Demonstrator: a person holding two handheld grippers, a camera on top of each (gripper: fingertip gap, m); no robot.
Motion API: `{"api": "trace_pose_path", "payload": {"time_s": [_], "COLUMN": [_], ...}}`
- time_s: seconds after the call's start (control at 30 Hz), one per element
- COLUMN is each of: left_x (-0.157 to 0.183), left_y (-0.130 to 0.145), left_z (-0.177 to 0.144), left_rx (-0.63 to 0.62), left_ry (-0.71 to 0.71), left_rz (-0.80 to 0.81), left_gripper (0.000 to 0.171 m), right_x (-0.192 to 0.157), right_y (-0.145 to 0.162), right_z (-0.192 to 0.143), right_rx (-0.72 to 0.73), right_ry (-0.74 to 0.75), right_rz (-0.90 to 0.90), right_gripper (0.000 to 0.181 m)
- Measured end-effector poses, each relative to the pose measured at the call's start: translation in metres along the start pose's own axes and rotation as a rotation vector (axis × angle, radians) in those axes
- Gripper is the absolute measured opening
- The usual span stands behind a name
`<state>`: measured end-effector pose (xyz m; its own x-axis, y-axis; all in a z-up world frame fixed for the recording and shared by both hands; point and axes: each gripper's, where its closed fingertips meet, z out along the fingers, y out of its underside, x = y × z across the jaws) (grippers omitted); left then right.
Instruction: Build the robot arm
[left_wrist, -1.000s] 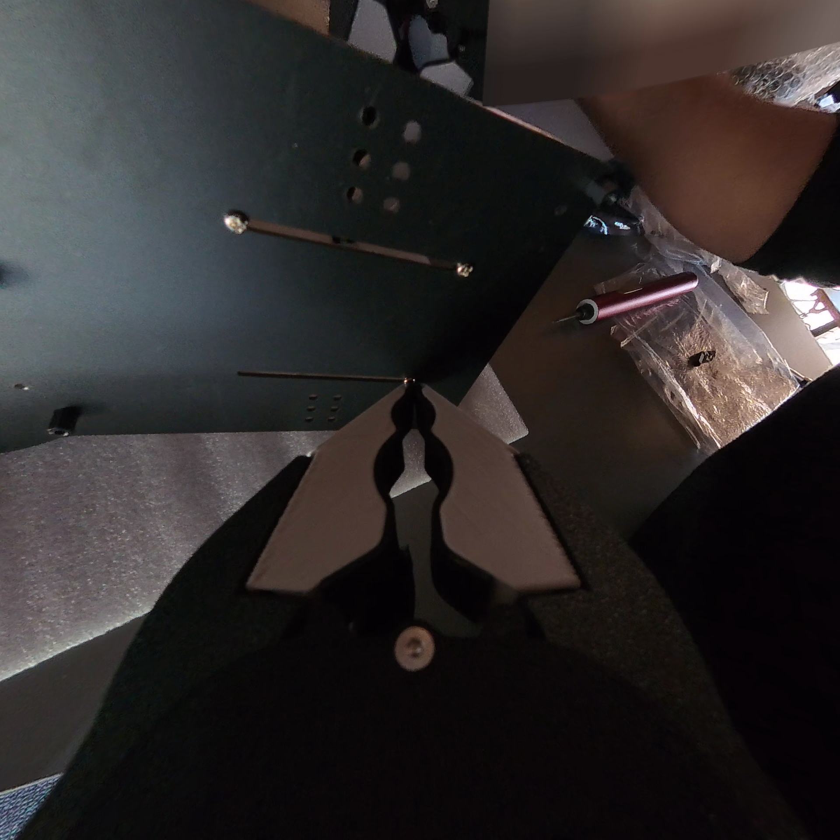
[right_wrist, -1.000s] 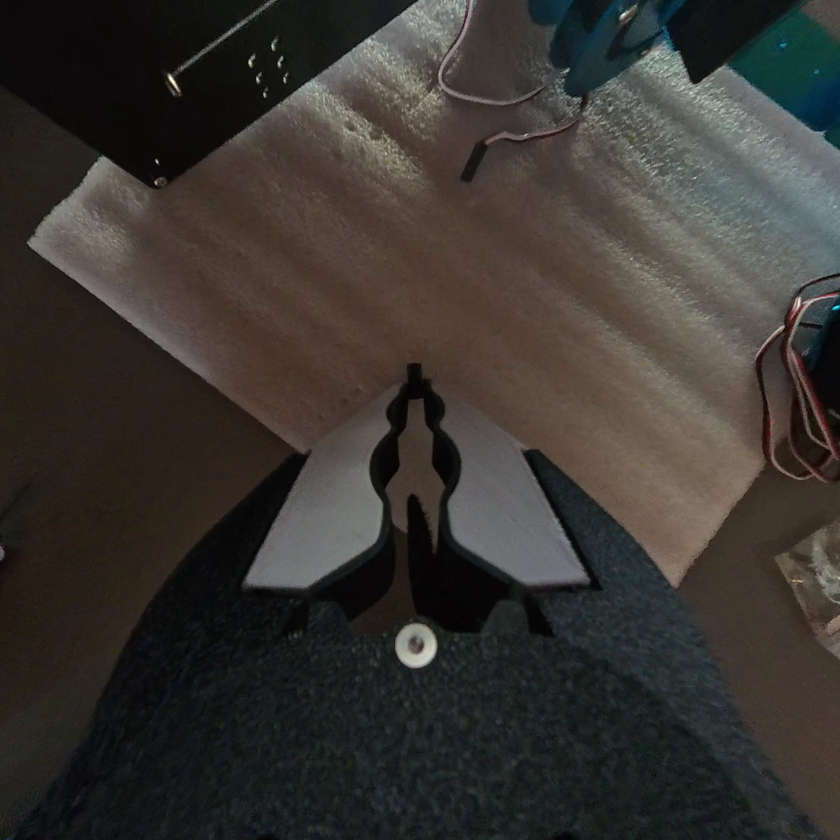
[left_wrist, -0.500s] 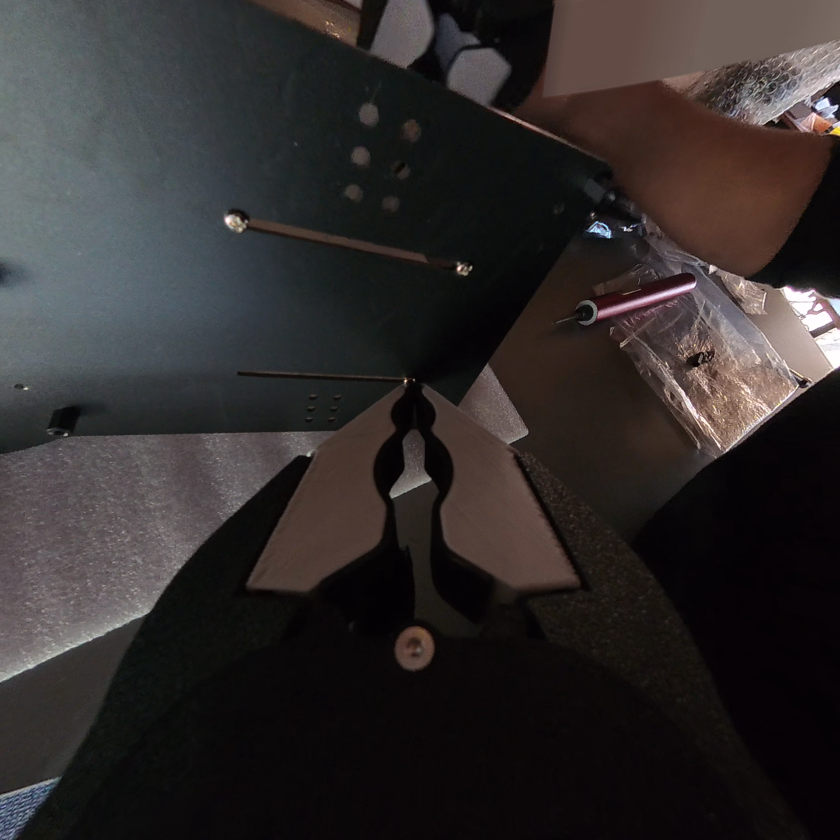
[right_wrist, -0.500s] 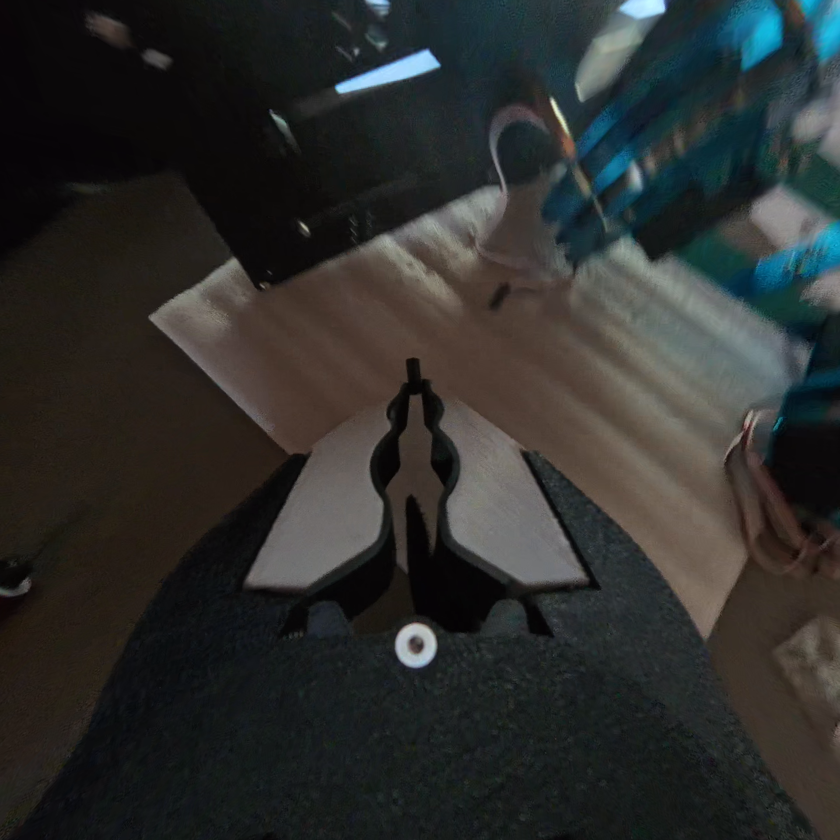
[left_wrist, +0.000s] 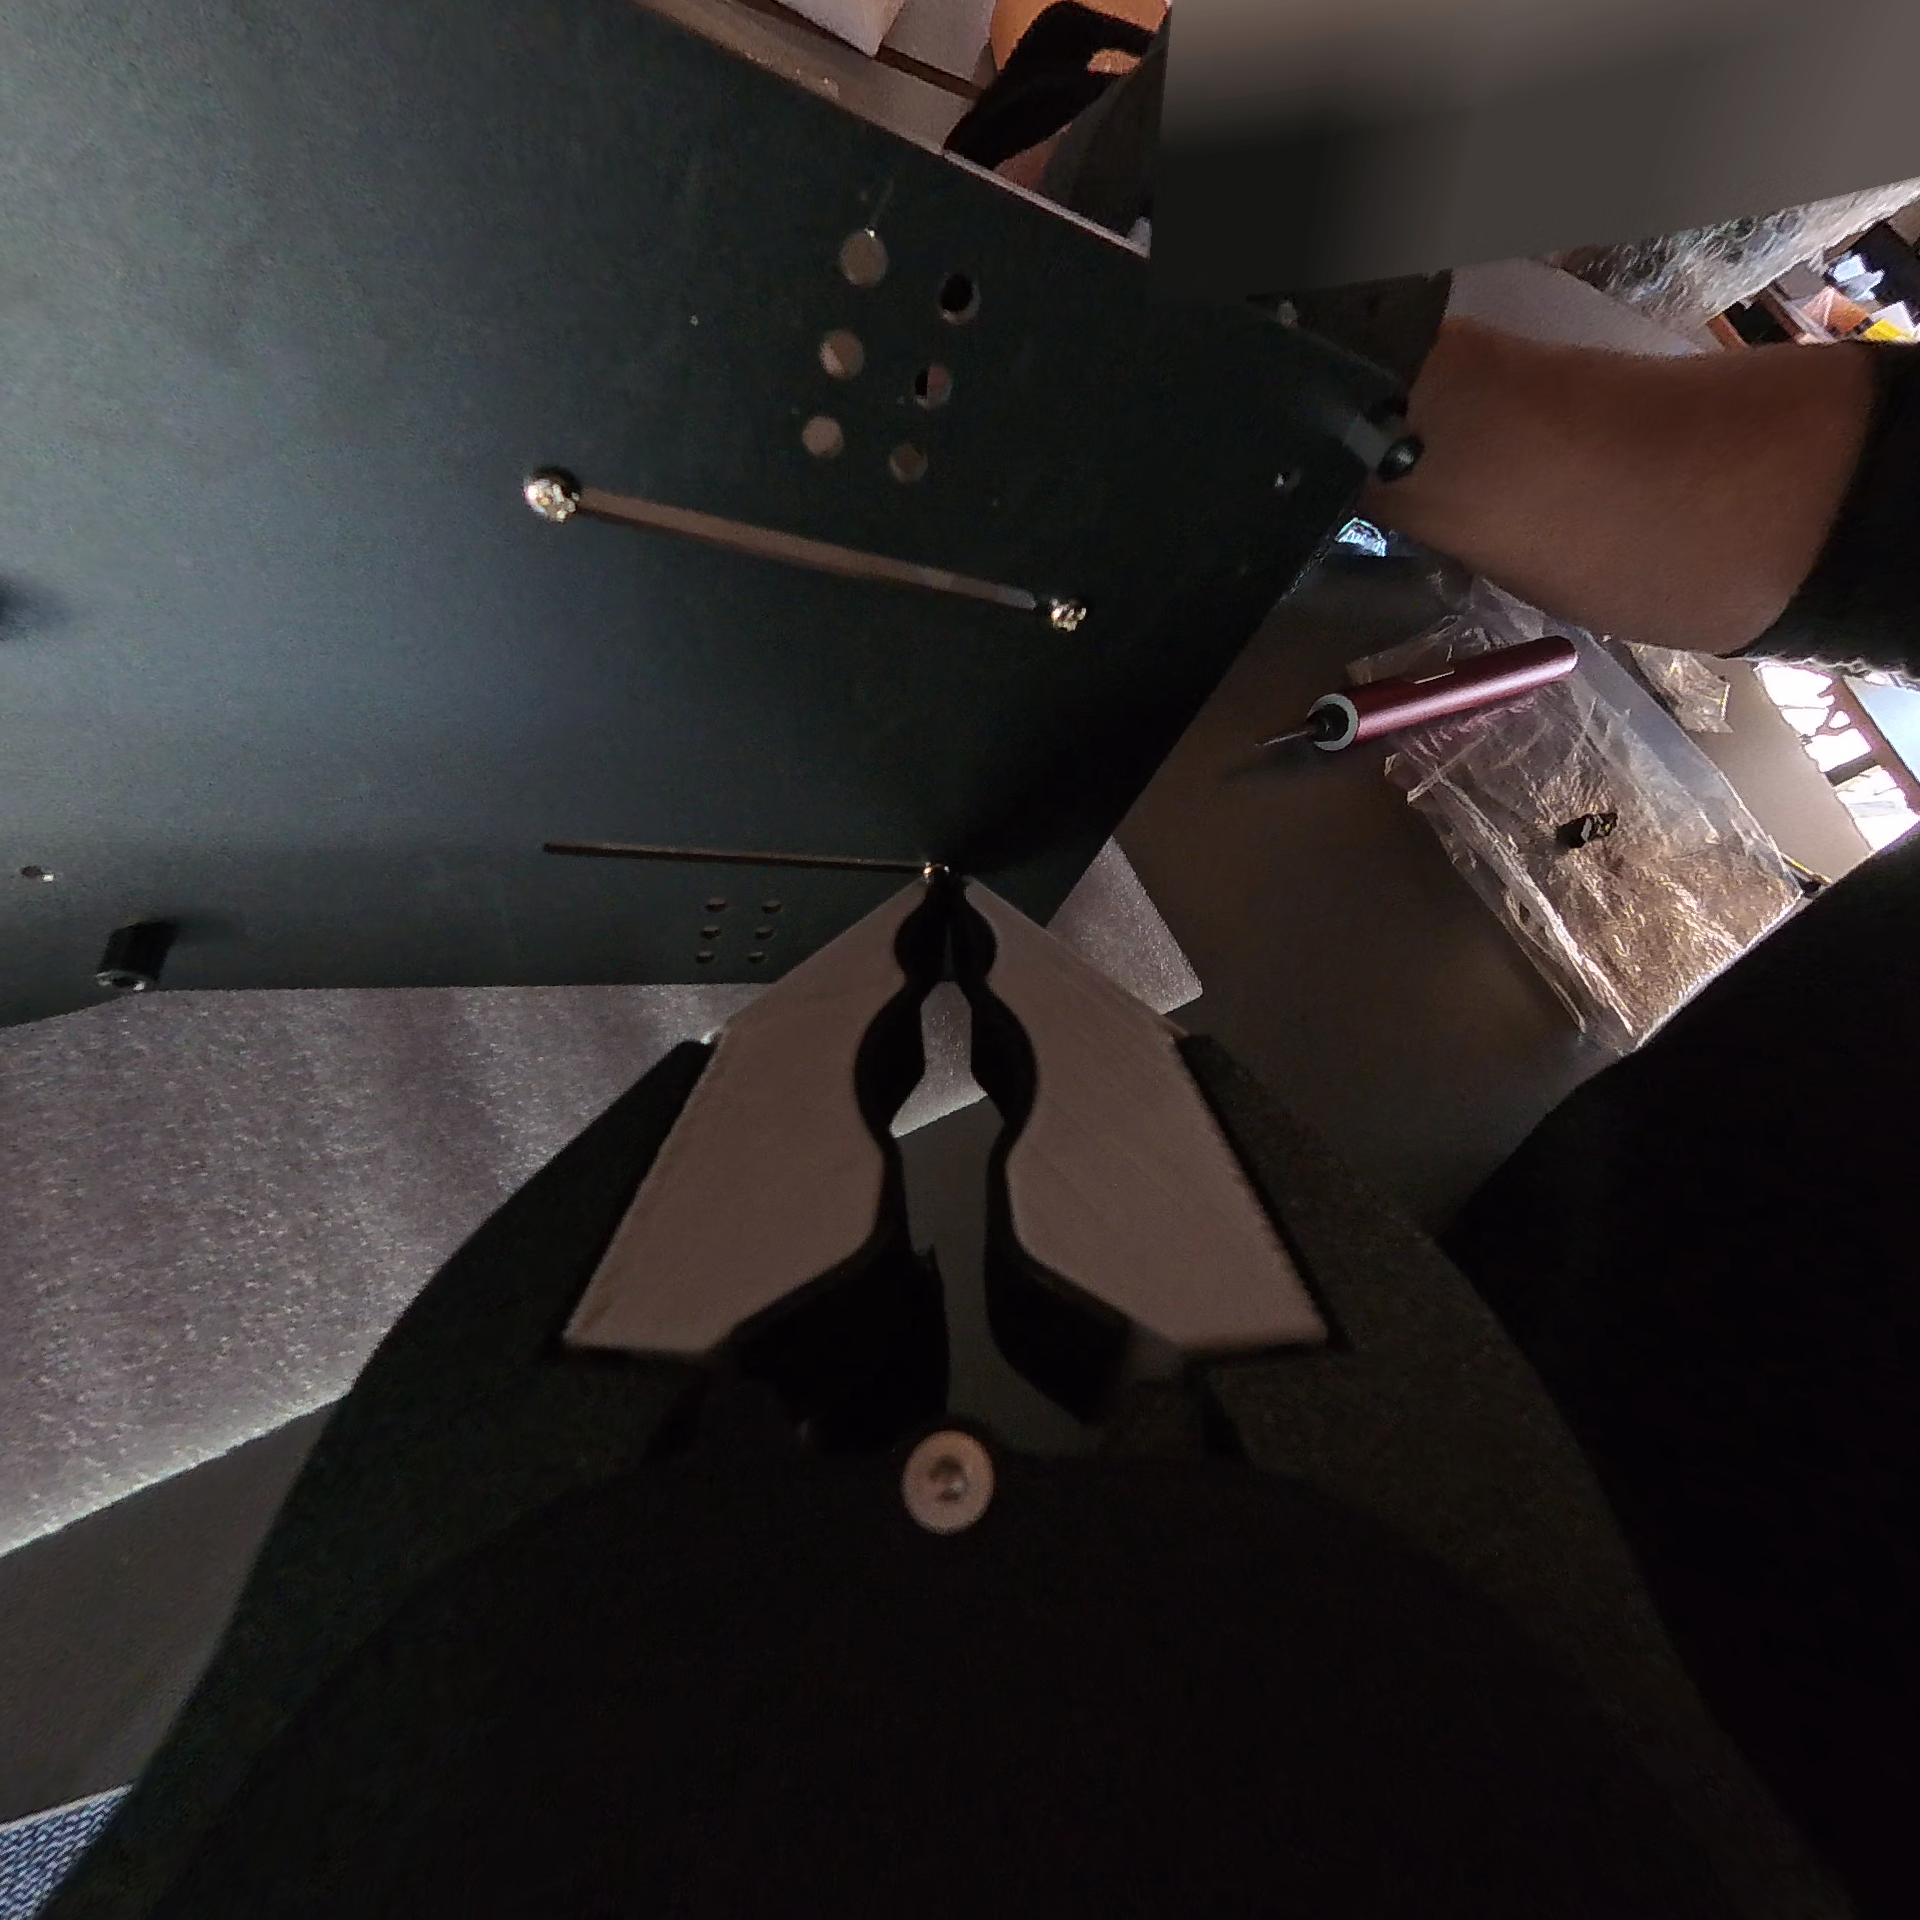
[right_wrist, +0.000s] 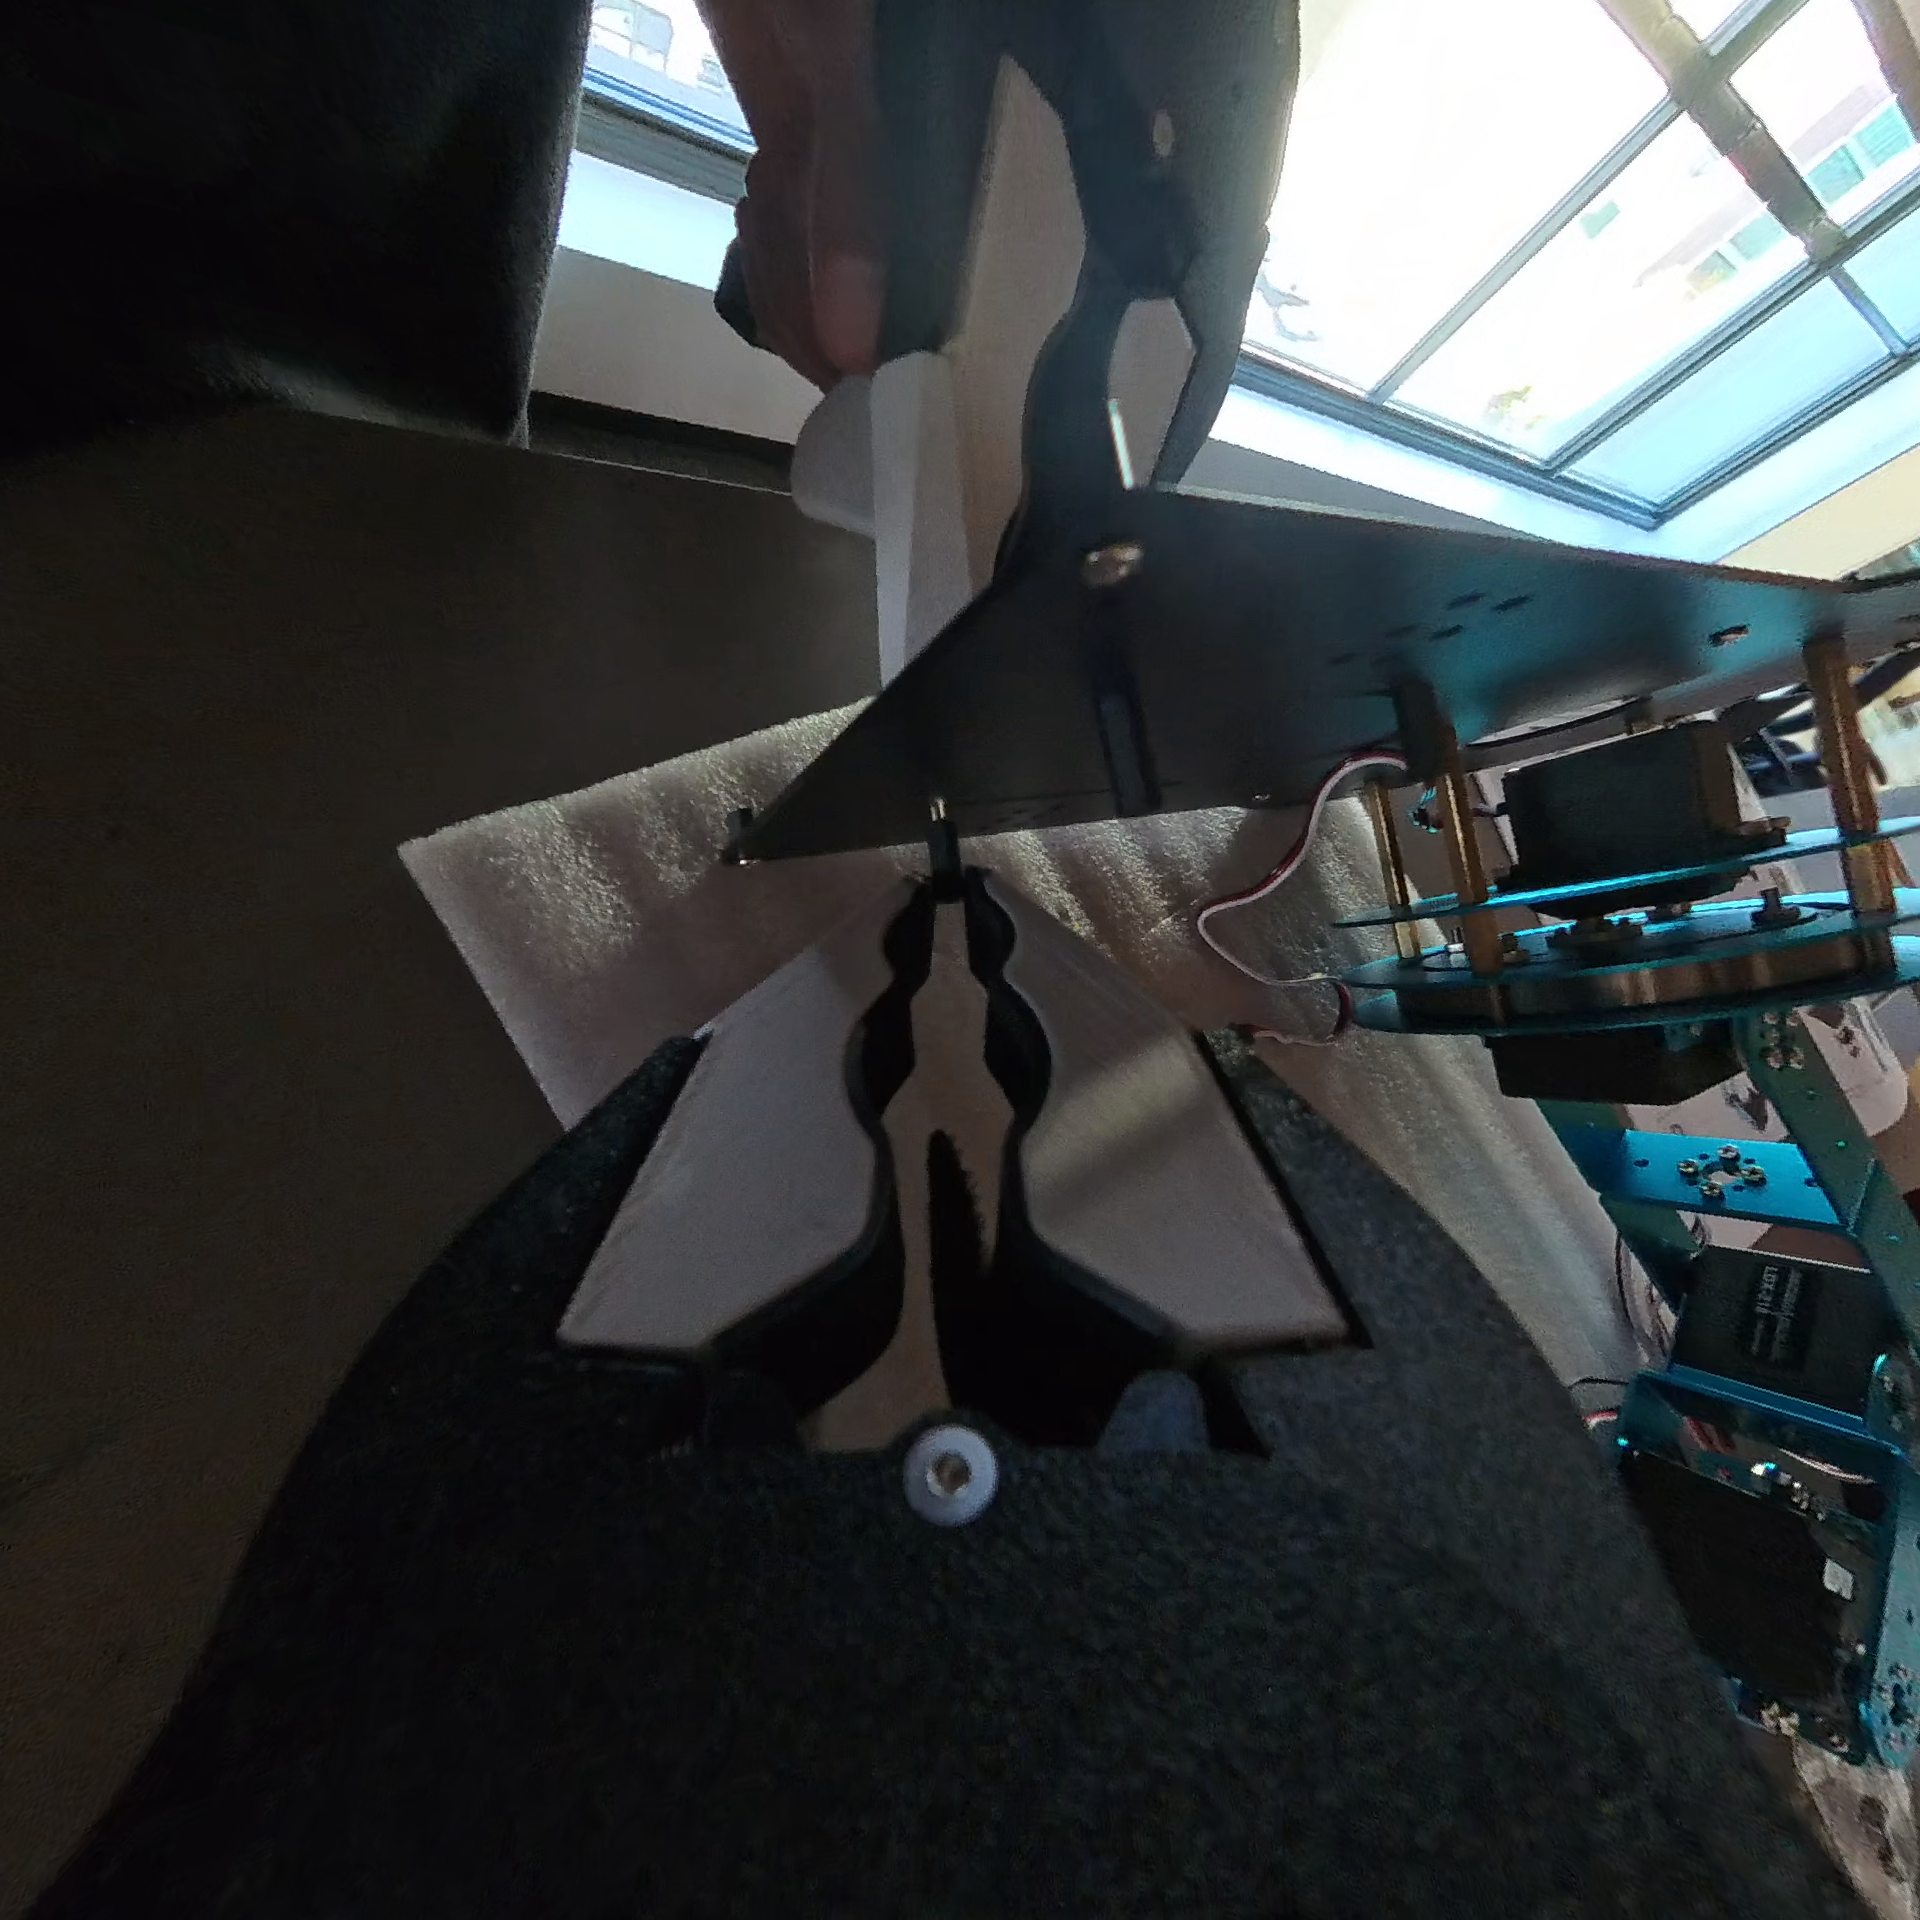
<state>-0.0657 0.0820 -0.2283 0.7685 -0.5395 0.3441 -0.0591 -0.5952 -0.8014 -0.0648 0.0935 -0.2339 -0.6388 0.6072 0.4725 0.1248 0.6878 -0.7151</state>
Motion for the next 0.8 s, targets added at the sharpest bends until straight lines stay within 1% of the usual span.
{"api": "trace_pose_path", "payload": {"time_s": [0.2,0.27,0.33,0.4,0.47,0.53,0.6,0.67,0.8], "left_x": [0.0,0.0,0.0,0.0,0.0,0.0,0.0,0.0,0.0], "left_y": [0.0,0.0,0.0,0.0,-0.001,-0.001,-0.001,-0.001,-0.001], "left_z": [0.0,0.0,0.001,0.001,0.002,0.002,0.002,0.002,0.002], "left_rx": [-0.005,-0.008,-0.012,-0.017,-0.018,-0.019,-0.017,-0.016,-0.012], "left_ry": [0.003,0.006,0.002,-0.008,-0.015,-0.02,-0.024,-0.027,-0.026], "left_rz": [0.0,-0.002,0.002,0.012,0.02,0.03,0.031,0.03,0.031], "left_gripper": [0.0,0.0,0.0,0.0,0.0,0.0,0.0,0.0,0.0], "right_x": [0.0,-0.001,-0.001,0.0,0.0,0.001,0.002,0.0,-0.003], "right_y": [0.0,0.001,0.0,-0.004,-0.015,-0.011,-0.009,-0.006,-0.003], "right_z": [0.001,0.002,0.001,-0.001,-0.005,-0.003,-0.003,-0.003,-0.002], "right_rx": [-0.02,-0.014,0.011,0.043,0.117,0.097,0.07,0.06,0.071], "right_ry": [-0.001,-0.027,-0.093,-0.193,-0.315,-0.39,-0.43,-0.44,-0.459], "right_rz": [-0.05,-0.029,0.06,0.213,0.37,0.462,0.5,0.493,0.554], "right_gripper": [0.005,0.005,0.005,0.005,0.005,0.005,0.005,0.005,0.005]}}
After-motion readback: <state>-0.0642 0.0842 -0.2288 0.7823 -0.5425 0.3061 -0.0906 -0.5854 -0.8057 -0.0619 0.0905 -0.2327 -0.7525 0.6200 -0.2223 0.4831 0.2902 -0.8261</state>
